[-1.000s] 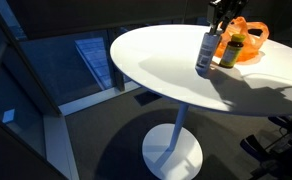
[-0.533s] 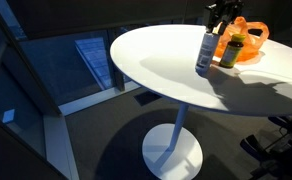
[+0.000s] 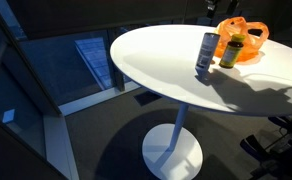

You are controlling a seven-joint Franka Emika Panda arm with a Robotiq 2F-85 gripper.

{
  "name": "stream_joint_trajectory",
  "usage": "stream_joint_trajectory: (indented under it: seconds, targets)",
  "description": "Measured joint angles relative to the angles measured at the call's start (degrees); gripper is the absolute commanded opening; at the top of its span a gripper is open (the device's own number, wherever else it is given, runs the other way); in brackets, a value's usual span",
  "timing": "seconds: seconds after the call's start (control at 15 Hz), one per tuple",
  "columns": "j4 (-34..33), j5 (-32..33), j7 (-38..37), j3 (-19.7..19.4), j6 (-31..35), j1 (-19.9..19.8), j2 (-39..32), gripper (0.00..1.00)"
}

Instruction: Remove the bottle from the plastic, then place it on the table

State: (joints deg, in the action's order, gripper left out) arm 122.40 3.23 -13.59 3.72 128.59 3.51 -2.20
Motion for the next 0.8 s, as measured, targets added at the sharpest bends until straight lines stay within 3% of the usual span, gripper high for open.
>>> stream_joint_trajectory:
  seconds: [0.47, 0.8]
  targets:
    - [-3.9, -4.0, 6.8, -0.2, -16.7, -0.1, 5.9, 1.0]
    - [-5.5, -4.0, 9.3, -0.6, -22.5, -0.3, 9.0, 1.0]
